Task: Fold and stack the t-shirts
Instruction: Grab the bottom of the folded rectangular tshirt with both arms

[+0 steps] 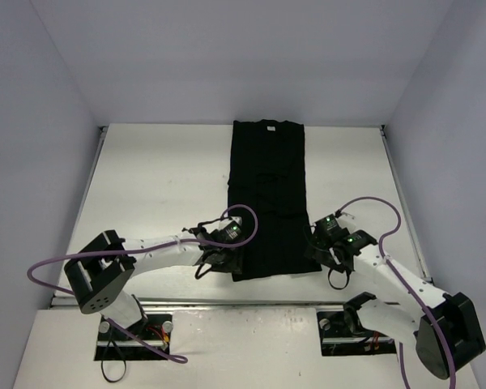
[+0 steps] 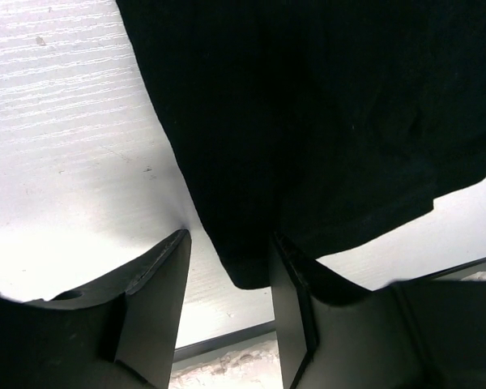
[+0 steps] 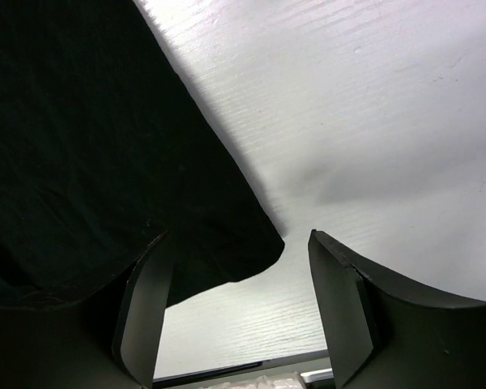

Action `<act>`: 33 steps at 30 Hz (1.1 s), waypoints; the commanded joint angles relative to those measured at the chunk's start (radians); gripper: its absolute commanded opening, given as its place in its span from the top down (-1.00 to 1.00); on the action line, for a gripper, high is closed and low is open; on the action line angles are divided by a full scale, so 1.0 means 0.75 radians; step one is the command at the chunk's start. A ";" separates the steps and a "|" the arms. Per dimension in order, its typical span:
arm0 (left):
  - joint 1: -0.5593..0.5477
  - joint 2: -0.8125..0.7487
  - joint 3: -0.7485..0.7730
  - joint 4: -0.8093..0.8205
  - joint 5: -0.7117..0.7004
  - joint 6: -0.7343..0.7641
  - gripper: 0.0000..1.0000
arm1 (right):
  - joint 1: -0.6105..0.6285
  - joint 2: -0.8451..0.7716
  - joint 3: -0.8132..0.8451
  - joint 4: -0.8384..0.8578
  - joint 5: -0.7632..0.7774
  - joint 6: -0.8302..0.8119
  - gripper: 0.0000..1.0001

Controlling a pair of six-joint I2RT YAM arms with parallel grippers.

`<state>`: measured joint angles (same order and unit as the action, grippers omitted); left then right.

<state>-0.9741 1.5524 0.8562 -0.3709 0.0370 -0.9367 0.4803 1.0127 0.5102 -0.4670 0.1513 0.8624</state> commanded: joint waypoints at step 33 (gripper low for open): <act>0.118 -0.022 -0.129 -0.150 0.019 0.164 0.63 | 0.206 0.120 0.023 -0.026 0.086 0.143 -0.22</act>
<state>-0.8999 1.5162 0.8059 -0.3786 0.0957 -0.8641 0.6230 1.1239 0.5102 -0.4671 0.1790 0.9470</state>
